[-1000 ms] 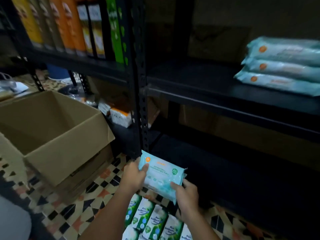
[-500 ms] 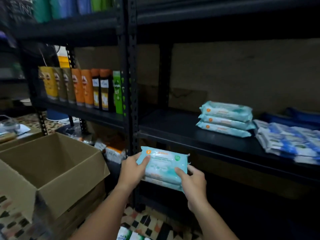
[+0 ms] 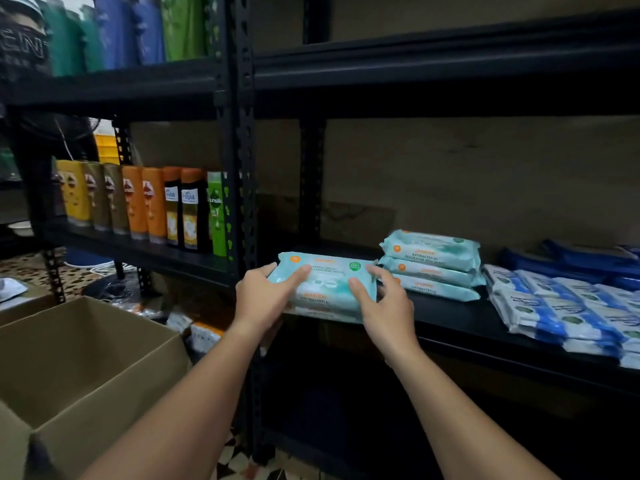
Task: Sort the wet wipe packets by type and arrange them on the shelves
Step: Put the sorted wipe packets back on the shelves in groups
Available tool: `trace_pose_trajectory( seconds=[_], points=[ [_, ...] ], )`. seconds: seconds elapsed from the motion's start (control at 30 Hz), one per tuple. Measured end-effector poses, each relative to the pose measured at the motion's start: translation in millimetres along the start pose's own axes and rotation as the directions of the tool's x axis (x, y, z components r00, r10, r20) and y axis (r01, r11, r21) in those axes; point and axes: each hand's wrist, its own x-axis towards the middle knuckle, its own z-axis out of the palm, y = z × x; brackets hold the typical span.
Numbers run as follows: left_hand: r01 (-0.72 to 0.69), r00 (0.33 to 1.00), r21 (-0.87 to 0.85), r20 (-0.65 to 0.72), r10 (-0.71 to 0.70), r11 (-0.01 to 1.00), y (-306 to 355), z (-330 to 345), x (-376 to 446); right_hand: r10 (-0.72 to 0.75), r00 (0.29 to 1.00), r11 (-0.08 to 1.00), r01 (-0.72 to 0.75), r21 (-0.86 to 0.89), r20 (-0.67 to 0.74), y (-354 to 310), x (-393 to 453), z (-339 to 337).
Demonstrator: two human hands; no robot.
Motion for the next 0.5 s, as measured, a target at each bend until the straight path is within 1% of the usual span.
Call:
trace_pose_trajectory(
  seconds=[0.1,0.17,0.23,0.33,0.43,0.5],
  points=[
    [-0.068,0.996,0.034,0.054,0.066,0.997,5.1,4.8,7.9,-0.025,0.990,0.993,0.041,-0.112,0.141,-0.5,10.6,-5.1],
    [-0.092,0.994,0.055,0.071,0.088,0.994,2.7,9.1,12.9,-0.032,0.977,0.982,0.069,-0.175,0.209,3.6,17.2,-6.7],
    [-0.116,0.992,0.063,0.054,0.113,0.991,1.6,13.7,16.4,-0.041,0.973,0.962,0.101,-0.254,0.229,10.2,26.6,-4.9],
    [-0.139,0.990,0.124,0.017,0.138,0.983,0.2,21.1,27.1,-0.007,0.967,0.943,0.092,-0.320,0.256,13.6,39.9,0.1],
    [-0.122,0.992,0.235,0.023,0.120,0.964,-4.2,30.6,41.1,0.012,0.955,0.902,0.118,-0.415,0.297,11.0,50.9,3.7],
    [-0.114,0.993,0.250,0.034,0.109,0.961,-8.9,35.5,50.9,0.038,0.947,0.884,0.117,-0.453,0.318,9.5,57.7,5.7]
  ],
)
